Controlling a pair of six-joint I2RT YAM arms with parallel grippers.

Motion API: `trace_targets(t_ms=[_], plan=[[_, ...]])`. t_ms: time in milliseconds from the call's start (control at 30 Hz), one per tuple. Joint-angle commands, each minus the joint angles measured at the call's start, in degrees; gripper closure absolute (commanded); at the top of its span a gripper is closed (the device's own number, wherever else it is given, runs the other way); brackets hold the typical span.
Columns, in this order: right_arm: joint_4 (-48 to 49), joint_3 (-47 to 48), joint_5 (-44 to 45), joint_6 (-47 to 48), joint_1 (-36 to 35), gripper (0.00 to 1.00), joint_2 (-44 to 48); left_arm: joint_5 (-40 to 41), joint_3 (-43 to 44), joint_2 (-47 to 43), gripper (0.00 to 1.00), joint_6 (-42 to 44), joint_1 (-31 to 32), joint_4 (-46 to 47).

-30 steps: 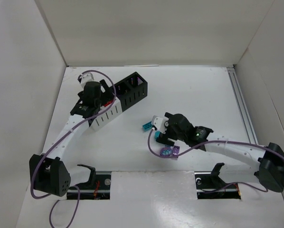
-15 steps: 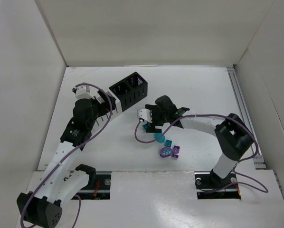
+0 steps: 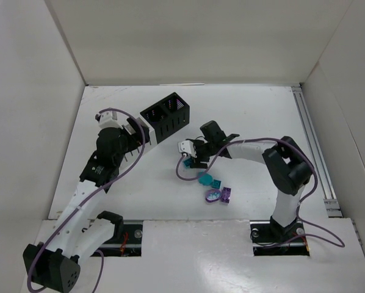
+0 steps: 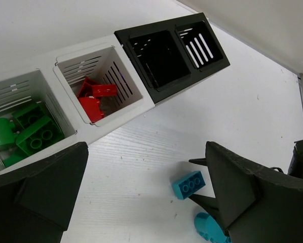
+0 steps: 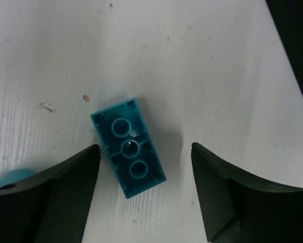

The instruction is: Sort the legos into containers by color

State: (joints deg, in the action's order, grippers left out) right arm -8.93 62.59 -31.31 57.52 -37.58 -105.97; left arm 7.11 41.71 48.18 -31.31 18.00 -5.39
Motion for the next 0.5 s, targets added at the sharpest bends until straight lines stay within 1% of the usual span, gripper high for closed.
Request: trace_targets(t_ms=[0,67,100,200,333,367,467], plan=[[-0.7,2.6,-4.2,0.2,-0.2,0.27,-1.4,0.4,-0.2,-0.4,0.0,0.2,0.3,2.3],[-1.3,2.6,-5.7,0.2,0.5,0.4,-2.0,0.4,-0.2,-0.9,0.0,0.2,0.3,2.3],[-1.3,2.6,-6.2,0.2,1.2,0.44,-2.0,-0.2,-0.2,-0.9,0.0,0.2,0.3,2.3],[-1.3,2.6,-8.1,0.2,1.9,0.49,-2.7,-1.5,-0.2,-1.5,0.0,0.2,0.3,2.8],[-0.7,1.4,-11.1,0.8,3.3,0.6,-2.7,-2.2,-0.2,-1.5,0.0,0.2,0.3,2.8],[-0.7,0.9,-11.1,0.8,3.3,0.64,-2.1,-2.2,-0.2,-1.5,0.0,0.2,0.3,2.8],[-0.1,0.3,-12.7,1.3,3.3,0.7,0.1,-5.1,-0.2,-1.5,0.0,0.2,0.3,3.6]])
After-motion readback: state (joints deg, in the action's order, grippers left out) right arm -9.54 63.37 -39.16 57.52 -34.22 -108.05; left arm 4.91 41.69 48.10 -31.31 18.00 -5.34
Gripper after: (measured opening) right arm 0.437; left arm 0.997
